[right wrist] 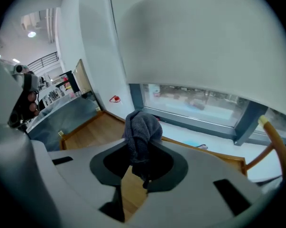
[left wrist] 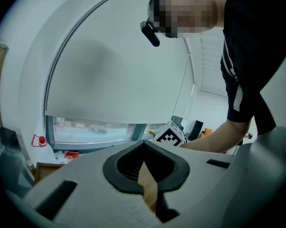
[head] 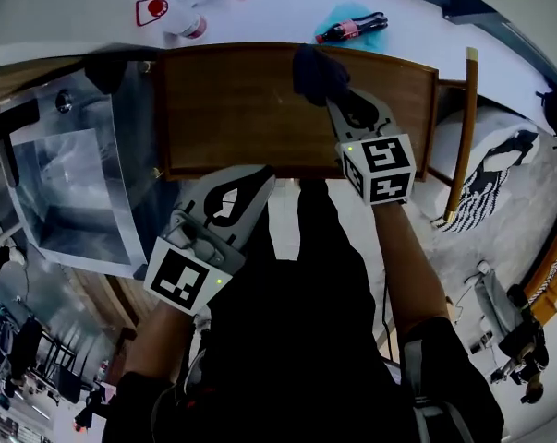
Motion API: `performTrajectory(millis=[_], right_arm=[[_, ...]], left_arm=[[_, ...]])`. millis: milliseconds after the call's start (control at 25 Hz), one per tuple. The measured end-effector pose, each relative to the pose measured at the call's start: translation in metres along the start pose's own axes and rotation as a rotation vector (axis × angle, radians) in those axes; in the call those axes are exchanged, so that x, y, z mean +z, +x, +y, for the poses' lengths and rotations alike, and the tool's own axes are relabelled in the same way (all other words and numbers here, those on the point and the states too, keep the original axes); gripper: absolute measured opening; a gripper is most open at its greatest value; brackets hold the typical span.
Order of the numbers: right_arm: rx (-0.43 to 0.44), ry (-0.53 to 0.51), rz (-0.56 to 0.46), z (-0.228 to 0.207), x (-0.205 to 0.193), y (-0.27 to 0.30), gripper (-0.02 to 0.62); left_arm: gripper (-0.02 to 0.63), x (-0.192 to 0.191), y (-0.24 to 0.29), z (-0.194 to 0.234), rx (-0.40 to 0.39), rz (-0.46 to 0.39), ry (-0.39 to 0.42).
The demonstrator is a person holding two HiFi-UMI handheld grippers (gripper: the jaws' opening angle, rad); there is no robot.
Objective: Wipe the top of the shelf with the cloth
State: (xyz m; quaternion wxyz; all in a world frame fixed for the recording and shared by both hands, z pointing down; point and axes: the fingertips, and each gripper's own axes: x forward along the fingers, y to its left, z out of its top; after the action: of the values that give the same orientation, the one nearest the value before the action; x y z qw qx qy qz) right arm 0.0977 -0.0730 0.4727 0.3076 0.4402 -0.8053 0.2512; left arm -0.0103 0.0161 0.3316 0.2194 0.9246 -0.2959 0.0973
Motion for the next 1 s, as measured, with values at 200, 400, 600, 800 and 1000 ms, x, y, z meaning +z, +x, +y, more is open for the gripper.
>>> performTrajectory(millis=[200,400,600,800,1000], right_arm=[[0.120,-0.056,0.019,0.086,0.015,0.037,0.083],[0.220,-0.127,0.034,0.158,0.021,0.060,0.083],[0.293,-0.179,0.060,0.212,0.020,0.079,0.083],[0.322,-0.207,0.092,0.243,0.012,0.099,0.083],[0.321,-0.218,0.120,0.254,-0.001,0.114,0.083]], left_arm=[[0.018,-0.007,-0.051,0.030,0.071,-0.021,-0.024],[0.018,-0.015,-0.093,0.051,0.135,-0.053,-0.046],[0.018,-0.027,-0.127,0.064,0.173,-0.067,-0.069],[0.018,-0.040,-0.153,0.078,0.207,-0.077,-0.094],[0.018,-0.052,-0.166,0.086,0.229,-0.085,-0.115]])
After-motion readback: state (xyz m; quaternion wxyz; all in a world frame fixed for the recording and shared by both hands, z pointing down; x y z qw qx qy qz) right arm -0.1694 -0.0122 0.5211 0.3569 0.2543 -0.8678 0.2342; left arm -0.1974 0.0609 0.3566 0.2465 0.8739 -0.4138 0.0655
